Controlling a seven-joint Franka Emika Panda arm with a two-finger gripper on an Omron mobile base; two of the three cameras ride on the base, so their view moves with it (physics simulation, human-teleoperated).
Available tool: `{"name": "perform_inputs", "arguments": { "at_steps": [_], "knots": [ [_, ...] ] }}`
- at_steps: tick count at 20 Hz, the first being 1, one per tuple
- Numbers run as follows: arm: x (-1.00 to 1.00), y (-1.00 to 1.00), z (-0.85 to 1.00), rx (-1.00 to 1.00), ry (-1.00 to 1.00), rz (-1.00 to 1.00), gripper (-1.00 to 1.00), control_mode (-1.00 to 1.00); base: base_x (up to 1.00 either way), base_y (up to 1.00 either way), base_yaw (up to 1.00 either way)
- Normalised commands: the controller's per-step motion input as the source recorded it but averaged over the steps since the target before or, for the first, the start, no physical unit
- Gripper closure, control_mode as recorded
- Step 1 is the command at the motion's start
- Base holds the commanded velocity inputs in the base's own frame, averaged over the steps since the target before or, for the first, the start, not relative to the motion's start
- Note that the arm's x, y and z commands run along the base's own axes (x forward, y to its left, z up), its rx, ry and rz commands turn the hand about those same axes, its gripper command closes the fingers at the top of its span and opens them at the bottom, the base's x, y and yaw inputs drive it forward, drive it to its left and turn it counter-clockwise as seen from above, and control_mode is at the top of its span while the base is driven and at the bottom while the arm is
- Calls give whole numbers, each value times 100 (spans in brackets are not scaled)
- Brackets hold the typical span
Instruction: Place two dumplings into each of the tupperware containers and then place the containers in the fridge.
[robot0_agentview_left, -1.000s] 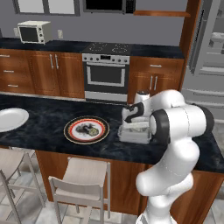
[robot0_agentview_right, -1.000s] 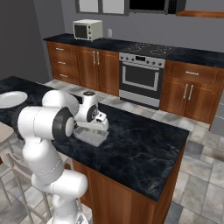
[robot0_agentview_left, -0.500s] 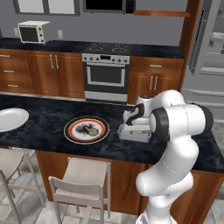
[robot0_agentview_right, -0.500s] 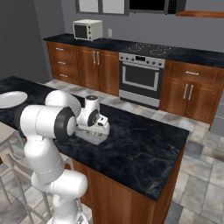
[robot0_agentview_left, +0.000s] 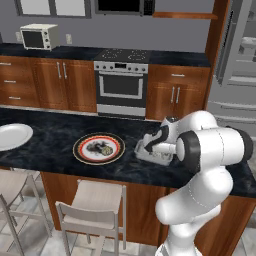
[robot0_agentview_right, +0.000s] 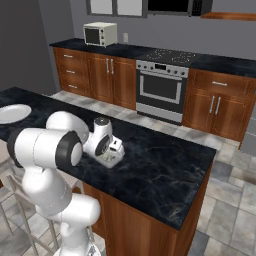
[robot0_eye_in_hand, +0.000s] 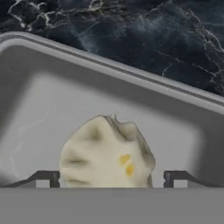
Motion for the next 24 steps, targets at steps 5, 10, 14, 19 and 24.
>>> {"name": "perform_inputs", "arguments": {
  "at_steps": [5, 10, 14, 19, 24],
  "knots": [
    [32, 0, 3, 12, -19, 0, -100, -100, 0, 0, 0],
    [-12, 0, 68, 15, -26, 0, -100, -100, 0, 0, 0],
    [-89, 3, 100, 0, -21, 2, -100, -100, 0, 0, 0],
    [-89, 45, 100, -23, -3, 1, -100, -100, 0, 0, 0],
    [-41, 71, 100, -40, 1, 0, -100, -100, 0, 0, 0]
  ]
}}
